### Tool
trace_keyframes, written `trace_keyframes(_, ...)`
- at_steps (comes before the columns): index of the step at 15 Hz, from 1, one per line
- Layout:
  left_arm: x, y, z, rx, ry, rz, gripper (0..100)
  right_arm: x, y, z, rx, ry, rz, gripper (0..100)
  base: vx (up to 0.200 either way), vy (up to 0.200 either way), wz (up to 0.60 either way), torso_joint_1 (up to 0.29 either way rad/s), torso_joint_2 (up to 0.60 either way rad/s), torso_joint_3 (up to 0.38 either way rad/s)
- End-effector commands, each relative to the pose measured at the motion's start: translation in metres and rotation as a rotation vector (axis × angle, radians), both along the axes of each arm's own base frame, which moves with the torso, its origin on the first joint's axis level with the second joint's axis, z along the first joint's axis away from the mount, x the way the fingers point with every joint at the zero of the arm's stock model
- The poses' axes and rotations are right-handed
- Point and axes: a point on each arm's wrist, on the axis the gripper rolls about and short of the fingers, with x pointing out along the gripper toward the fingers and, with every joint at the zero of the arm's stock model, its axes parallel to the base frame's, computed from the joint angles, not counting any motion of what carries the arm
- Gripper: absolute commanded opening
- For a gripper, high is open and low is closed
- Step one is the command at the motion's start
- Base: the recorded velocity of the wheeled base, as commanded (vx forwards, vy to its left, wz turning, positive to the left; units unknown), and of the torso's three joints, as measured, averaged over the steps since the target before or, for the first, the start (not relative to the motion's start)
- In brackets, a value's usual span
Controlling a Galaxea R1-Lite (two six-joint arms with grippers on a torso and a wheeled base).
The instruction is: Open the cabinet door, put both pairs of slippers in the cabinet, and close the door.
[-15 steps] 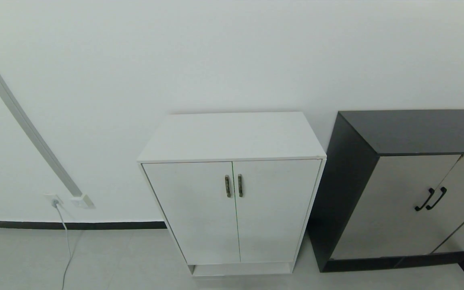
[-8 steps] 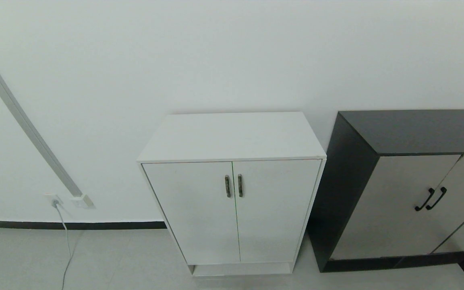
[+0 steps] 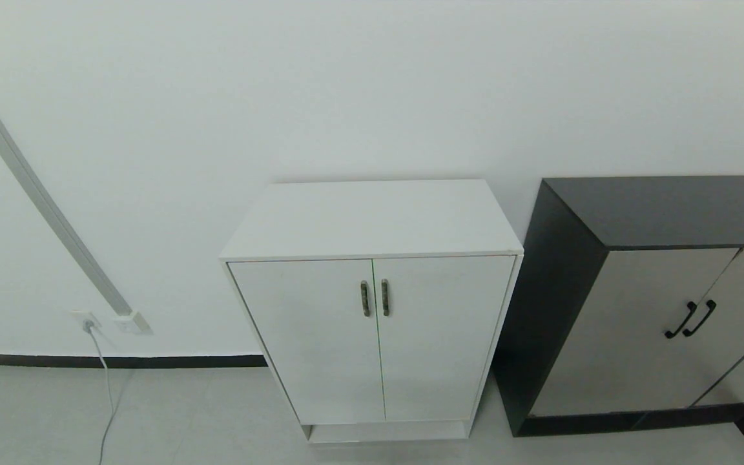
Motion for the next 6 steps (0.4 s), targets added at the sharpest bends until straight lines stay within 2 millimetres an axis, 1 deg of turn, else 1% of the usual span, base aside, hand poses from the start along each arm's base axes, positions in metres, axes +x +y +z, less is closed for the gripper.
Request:
trace_keyframes(1, 0.0001, 0.0000, 0.0000, 0.000, 0.001, 0.001, 0, 0.0001, 0.0000, 0.0001, -0.002, 0.001, 0.002, 0, 0.000, 0.000, 0.00, 0.000, 0.00, 0.000)
trace_keyframes(6, 0.0001, 0.0000, 0.0000, 0.000, 0.001, 0.001, 0, 0.0001, 0.0001, 0.0001, -0.007, 0.001, 0.005, 0, 0.000, 0.000, 0.00, 0.000, 0.00, 0.000)
